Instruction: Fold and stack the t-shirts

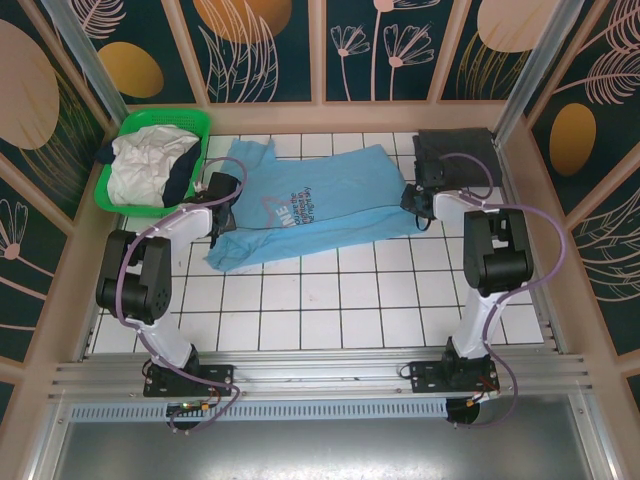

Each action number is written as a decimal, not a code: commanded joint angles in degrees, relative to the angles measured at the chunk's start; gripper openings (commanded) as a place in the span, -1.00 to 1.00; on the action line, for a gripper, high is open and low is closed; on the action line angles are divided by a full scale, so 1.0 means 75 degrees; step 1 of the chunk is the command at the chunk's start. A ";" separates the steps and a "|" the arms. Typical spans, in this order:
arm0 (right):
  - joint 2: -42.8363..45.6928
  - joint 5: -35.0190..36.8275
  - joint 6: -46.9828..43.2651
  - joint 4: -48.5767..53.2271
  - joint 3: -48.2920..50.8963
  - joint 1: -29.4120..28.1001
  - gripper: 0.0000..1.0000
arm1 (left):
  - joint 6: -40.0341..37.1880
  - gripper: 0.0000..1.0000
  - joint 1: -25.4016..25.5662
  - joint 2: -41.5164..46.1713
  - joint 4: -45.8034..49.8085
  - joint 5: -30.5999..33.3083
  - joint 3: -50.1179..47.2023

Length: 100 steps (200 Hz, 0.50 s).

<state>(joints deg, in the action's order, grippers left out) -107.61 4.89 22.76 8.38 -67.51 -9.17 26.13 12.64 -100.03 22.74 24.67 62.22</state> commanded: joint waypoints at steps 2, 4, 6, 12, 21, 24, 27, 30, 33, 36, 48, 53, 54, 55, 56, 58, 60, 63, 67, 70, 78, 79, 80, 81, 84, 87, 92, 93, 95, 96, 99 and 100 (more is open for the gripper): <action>0.0984 0.0580 -0.0025 0.0242 0.0217 -0.0341 -0.26 | -0.0077 -0.78 -0.0038 -0.0145 0.0048 0.0023 0.0324; 0.1038 0.0588 -0.0015 0.0233 0.0254 -0.0375 -0.26 | -0.0089 -0.76 -0.0041 -0.0170 0.0067 0.0000 0.0360; 0.1077 0.0596 -0.0007 0.0216 0.0301 -0.0405 -0.26 | -0.0095 -0.75 -0.0038 -0.0191 0.0063 -0.0004 0.0420; 0.1173 0.0587 0.0039 0.0162 0.0451 -0.0513 -0.25 | -0.0109 -0.67 -0.0038 -0.0240 0.0066 -0.0033 0.0539; 0.1276 0.0393 0.0059 0.0017 0.0705 -0.0681 -0.25 | -0.0139 -0.54 -0.0040 -0.0291 0.0037 -0.0141 0.0689; 0.1305 0.0294 0.0078 -0.0046 0.0795 -0.0741 -0.25 | -0.0154 -0.53 -0.0046 -0.0298 0.0010 -0.0178 0.0739; 0.1326 0.0199 0.0096 -0.0119 0.0895 -0.0798 -0.26 | -0.0161 -0.51 -0.0042 -0.0285 -0.0042 -0.0213 0.0759; 0.1349 0.0082 0.0139 -0.0194 0.0980 -0.0855 -0.25 | -0.0151 -0.47 -0.0046 -0.0270 -0.0088 -0.0246 0.0773; 0.1371 -0.0035 0.0176 -0.0283 0.1102 -0.0900 -0.25 | -0.0145 -0.40 -0.0045 -0.0239 -0.0151 -0.0314 0.0785; 0.1403 -0.0161 0.0215 -0.0413 0.1228 -0.0941 -0.25 | -0.0143 -0.34 -0.0048 -0.0208 -0.0227 -0.0389 0.0781; 0.1486 -0.0674 0.0307 -0.0968 0.1679 -0.1126 -0.25 | -0.0112 -0.20 -0.0046 -0.0053 -0.0614 -0.0779 0.0681; 0.1477 -0.0865 0.0332 -0.1111 0.1792 -0.1183 -0.25 | -0.0069 -0.16 -0.0039 0.0027 -0.0794 -0.0977 0.0603; 0.1473 -0.0893 0.0336 -0.1132 0.1805 -0.1187 -0.25 | -0.0060 -0.15 -0.0042 0.0037 -0.0823 -0.1014 0.0584; 0.1465 -0.0913 0.0338 -0.1142 0.1828 -0.1201 -0.25 | -0.0055 -0.14 -0.0038 0.0049 -0.0850 -0.1061 0.0568; 0.1467 -0.0929 0.0345 -0.1153 0.1846 -0.1214 -0.25 | -0.0053 -0.12 -0.0042 0.0066 -0.0886 -0.1109 0.0542; 0.1454 -0.0949 0.0356 -0.1162 0.1857 -0.1241 -0.25 | -0.0036 -0.10 -0.0036 0.0094 -0.0955 -0.1211 0.0500; 0.1431 -0.0960 0.0364 -0.1170 0.1862 -0.1257 -0.26 | -0.0035 -0.06 -0.0037 0.0127 -0.1022 -0.1287 0.0460; 0.1397 -0.0956 0.0372 -0.1159 0.1884 -0.1281 -0.25 | -0.0009 -0.01 -0.0037 0.0171 -0.1110 -0.1392 0.0388; 0.1354 -0.0915 0.0375 -0.1152 0.1895 -0.1303 -0.26 | 0.0033 0.04 -0.0038 0.0199 -0.1204 -0.1513 0.0281; 0.1328 -0.0892 0.0359 -0.1147 0.1893 -0.1308 -0.26 | 0.0057 0.06 -0.0040 0.0200 -0.1283 -0.1554 0.0175; 0.1197 -0.0849 0.0310 -0.1132 0.1861 -0.1289 -0.25 | 0.0160 0.09 -0.0040 0.0519 -0.1419 -0.1566 -0.0114; 0.1175 -0.0850 0.0307 -0.1125 0.1851 -0.1281 -0.25 | 0.0172 0.09 -0.0037 0.0547 -0.1435 -0.1560 -0.0144; 0.1158 -0.0839 0.0300 -0.1121 0.1846 -0.1277 -0.25 | 0.0184 0.09 -0.0041 0.0573 -0.1448 -0.1546 -0.0194; 0.1150 -0.0827 0.0291 -0.1114 0.1837 -0.1275 -0.25 | 0.0196 0.10 -0.0043 0.0592 -0.1461 -0.1532 -0.0231; 0.1082 -0.0792 0.0268 -0.1091 0.1808 -0.1258 -0.26 | 0.0222 0.11 -0.0045 0.0667 -0.1498 -0.1516 -0.0353; 0.1030 -0.0763 0.0250 -0.1059 0.1772 -0.1242 -0.26 | 0.0258 0.12 -0.0036 0.0742 -0.1521 -0.1468 -0.0460; 0.0930 -0.0725 0.0216 -0.1031 0.1722 -0.1213 -0.27 | 0.0313 0.14 -0.0038 0.0886 -0.1552 -0.1400 -0.0669; 0.0913 -0.0723 0.0207 -0.1021 0.1717 -0.1208 -0.27 | 0.0325 0.14 -0.0041 0.0906 -0.1560 -0.1384 -0.0709; 0.0867 -0.0699 0.0201 -0.1014 0.1704 -0.1190 -0.28 | 0.0348 0.15 -0.0047 0.0977 -0.1571 -0.1356 -0.0783; 0.0846 -0.0693 0.0200 -0.1007 0.1690 -0.1179 -0.28 | 0.0354 0.15 -0.0040 0.1011 -0.1575 -0.1350 -0.0801; 0.0809 -0.0662 0.0199 -0.0976 0.1669 -0.1164 -0.29 | 0.0394 0.16 -0.0030 0.1110 -0.1608 -0.1324 -0.0992; 0.0787 -0.0651 0.0199 -0.0965 0.1667 -0.1160 -0.29 | 0.0409 0.16 -0.0038 0.1148 -0.1617 -0.1324 -0.1070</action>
<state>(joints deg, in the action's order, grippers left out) -98.72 -0.25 24.32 2.46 -53.67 -18.96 26.68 12.64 -96.79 13.80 15.70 60.51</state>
